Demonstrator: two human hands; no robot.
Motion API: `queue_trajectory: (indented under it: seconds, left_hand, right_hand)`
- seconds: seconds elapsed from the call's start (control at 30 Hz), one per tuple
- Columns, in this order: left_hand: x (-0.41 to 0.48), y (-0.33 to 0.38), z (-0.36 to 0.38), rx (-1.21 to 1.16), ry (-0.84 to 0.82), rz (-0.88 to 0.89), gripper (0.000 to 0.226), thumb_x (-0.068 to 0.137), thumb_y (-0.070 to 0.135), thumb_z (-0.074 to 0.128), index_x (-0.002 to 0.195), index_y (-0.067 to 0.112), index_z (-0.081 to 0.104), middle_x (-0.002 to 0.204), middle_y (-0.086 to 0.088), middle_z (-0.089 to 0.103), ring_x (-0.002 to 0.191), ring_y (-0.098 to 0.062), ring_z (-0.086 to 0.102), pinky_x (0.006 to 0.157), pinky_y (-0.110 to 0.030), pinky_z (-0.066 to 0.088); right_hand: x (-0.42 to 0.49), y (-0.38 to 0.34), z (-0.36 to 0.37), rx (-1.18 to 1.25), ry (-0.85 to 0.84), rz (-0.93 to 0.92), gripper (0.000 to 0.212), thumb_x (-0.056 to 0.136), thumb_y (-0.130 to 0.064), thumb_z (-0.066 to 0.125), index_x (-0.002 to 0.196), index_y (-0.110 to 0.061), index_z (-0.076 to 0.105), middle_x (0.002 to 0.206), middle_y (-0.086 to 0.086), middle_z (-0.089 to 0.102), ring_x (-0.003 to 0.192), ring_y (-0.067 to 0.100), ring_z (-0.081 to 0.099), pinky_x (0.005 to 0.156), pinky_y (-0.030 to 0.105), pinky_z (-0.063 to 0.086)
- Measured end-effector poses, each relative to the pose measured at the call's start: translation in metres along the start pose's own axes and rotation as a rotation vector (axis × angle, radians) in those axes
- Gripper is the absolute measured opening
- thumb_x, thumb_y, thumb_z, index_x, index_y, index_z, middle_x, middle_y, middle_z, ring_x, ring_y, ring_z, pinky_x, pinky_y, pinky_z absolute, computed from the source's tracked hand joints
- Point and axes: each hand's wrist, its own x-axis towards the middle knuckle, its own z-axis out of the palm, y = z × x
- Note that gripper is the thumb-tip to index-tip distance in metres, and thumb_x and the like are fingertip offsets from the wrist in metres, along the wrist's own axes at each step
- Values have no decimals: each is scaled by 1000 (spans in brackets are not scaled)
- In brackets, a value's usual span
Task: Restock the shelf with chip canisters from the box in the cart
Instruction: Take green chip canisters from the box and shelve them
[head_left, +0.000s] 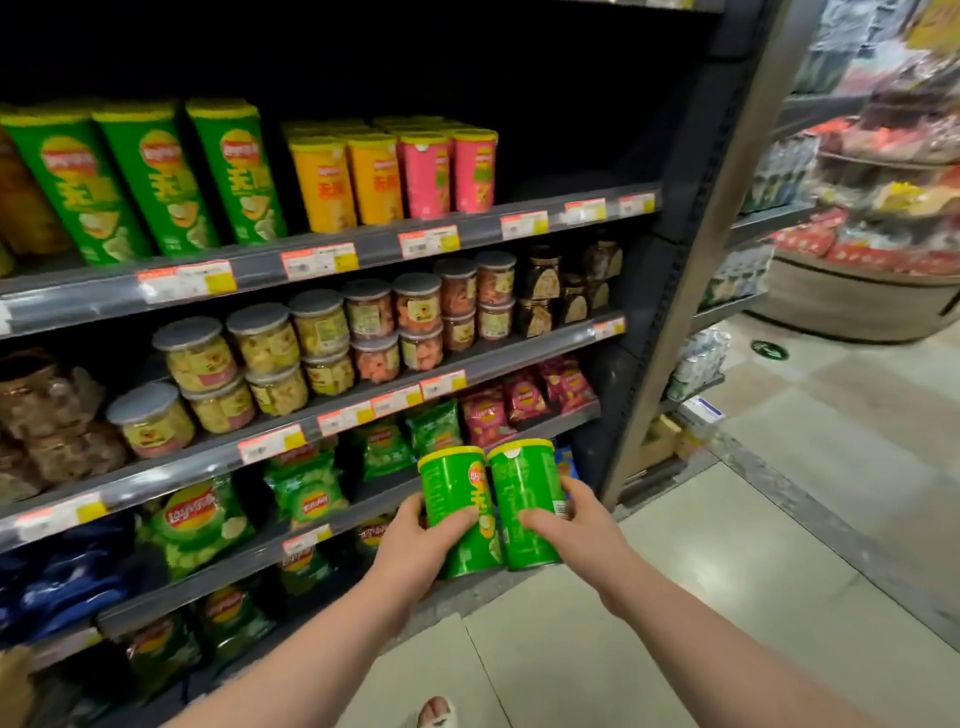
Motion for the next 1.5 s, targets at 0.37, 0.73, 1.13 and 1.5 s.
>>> queue_trajectory:
  seconds: [0.37,0.73,1.13,1.5]
  left_hand:
    - [73,47,100,10,-176,42,42,82,23,72,115,22,47,101,0,63,93,-19,65,84,-34,52]
    - [190,122,177,-2,-289,158,38,82,26,72,109,25,46,89,13,59,82,-6,61,68,-21,49]
    - [256,178,180,-114,-243,215,30,84,23,69,104,30,48,90,11,61,83,-8,63,69,-20,52]
    - [296,236,160,-272,23,301,29,84,24,69,106,33,52,94,8,69,82,-9,68,69,-22,53]
  right_hand:
    - [56,-5,-92,75,185,11,51,82,-19,70,123,-25,40,103,-7,58,92,12,62,74,25,53]
    - [162,-55,-168,79,273,-41,48,83,-18,69,124,-22,43,103,-5,61,89,10,64,68,21,53]
    - [251,-106,-187,65,186,-131,54,84,-22,69,133,-20,44,108,0,63,93,13,66,74,25,53]
    - [345,-186,-188,37,-95,-318,50,85,-15,67,129,-23,44,107,-2,65,75,1,69,59,15,51]
